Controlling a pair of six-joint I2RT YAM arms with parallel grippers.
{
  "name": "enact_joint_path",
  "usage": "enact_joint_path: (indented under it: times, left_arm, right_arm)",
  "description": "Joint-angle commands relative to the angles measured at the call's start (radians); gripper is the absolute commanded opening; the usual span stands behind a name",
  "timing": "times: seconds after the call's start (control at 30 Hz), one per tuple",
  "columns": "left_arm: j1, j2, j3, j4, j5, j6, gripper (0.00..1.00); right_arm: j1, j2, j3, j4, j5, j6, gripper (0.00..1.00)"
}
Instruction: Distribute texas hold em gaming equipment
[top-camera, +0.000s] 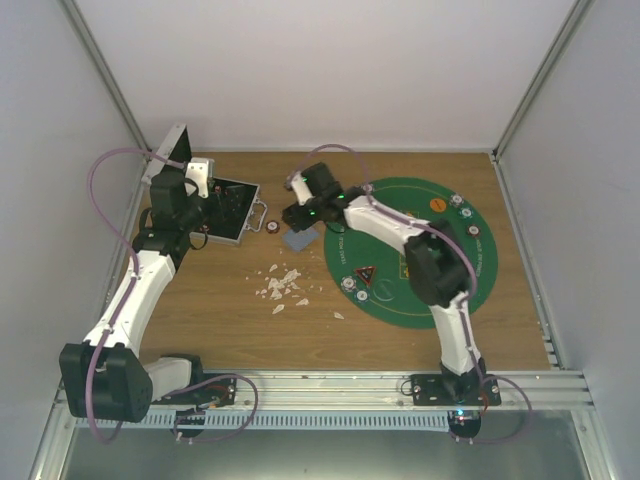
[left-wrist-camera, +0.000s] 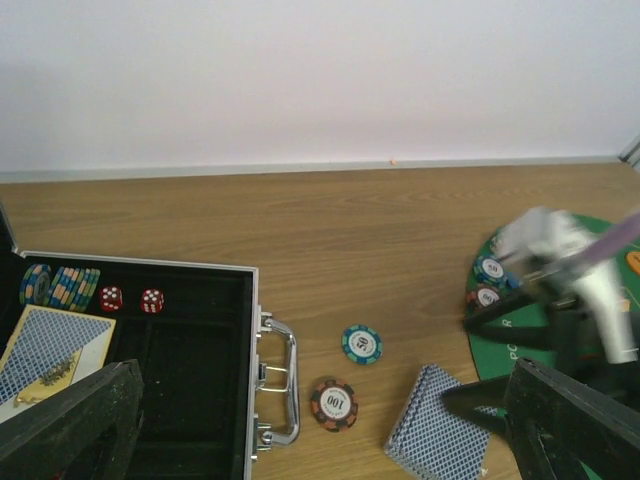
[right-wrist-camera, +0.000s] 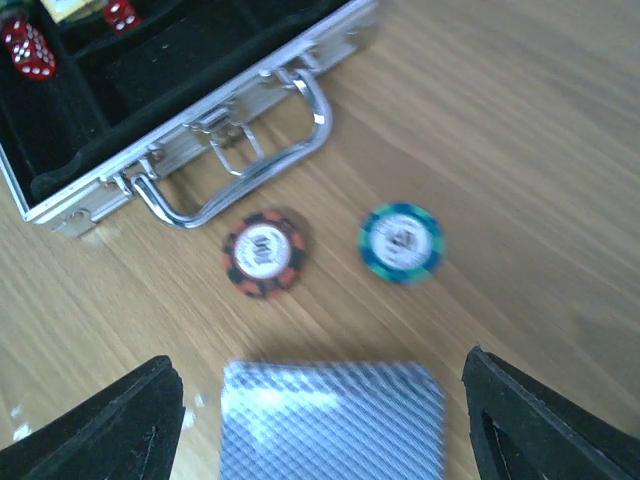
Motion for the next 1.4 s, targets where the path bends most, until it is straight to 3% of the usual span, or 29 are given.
enact_joint_path:
  times: [0.0,0.3,0.8,1.37]
  left_arm:
    - [0.008,-0.016,-0.009,0.059,0.001,0.003,0.99]
    - [0.008,-0.002,-0.010,0.063,0.017,-0.004,0.99]
    - [0.008,-0.006,-0.009,0.064,0.029,-0.008,0.99]
    - [0.008,-0.006,-0.009,0.064,0.034,-0.010,0.99]
  right_arm:
    - [0.074,0.188,0.227,-0.116,0.035,-0.079,0.77]
    - [0.122,0.474,0.583,-0.242,0.031,-0.097,0.77]
    - [0.132,0.546,0.586,-0.258,0.083,-0.126,0.71]
    - [0.136,0.557,0.524,-0.272,0.156,-0.111,0.57]
